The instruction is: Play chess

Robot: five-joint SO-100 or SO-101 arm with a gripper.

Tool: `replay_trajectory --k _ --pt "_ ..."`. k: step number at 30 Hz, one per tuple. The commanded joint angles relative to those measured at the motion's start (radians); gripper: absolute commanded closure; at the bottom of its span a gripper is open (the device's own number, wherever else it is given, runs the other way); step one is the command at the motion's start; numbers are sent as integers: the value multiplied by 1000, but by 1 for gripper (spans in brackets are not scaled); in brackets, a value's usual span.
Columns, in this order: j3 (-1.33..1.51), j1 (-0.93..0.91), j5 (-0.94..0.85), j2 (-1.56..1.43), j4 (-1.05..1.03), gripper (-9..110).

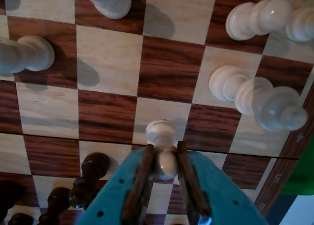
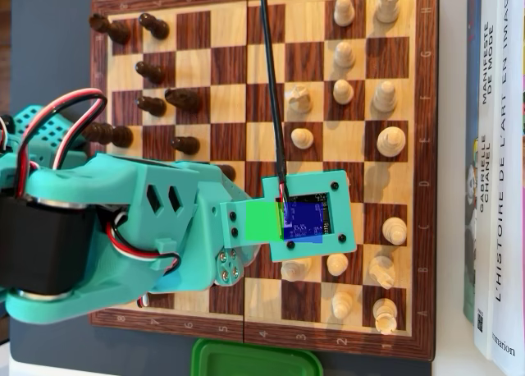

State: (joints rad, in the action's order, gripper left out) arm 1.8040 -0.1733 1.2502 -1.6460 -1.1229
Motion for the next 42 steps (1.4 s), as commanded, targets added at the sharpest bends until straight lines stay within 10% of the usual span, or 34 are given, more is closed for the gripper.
replay_trajectory --k 1,42 --pt "-3 -9 -8 -40 12 99" --pt "-5 -14 -41 106 44 99"
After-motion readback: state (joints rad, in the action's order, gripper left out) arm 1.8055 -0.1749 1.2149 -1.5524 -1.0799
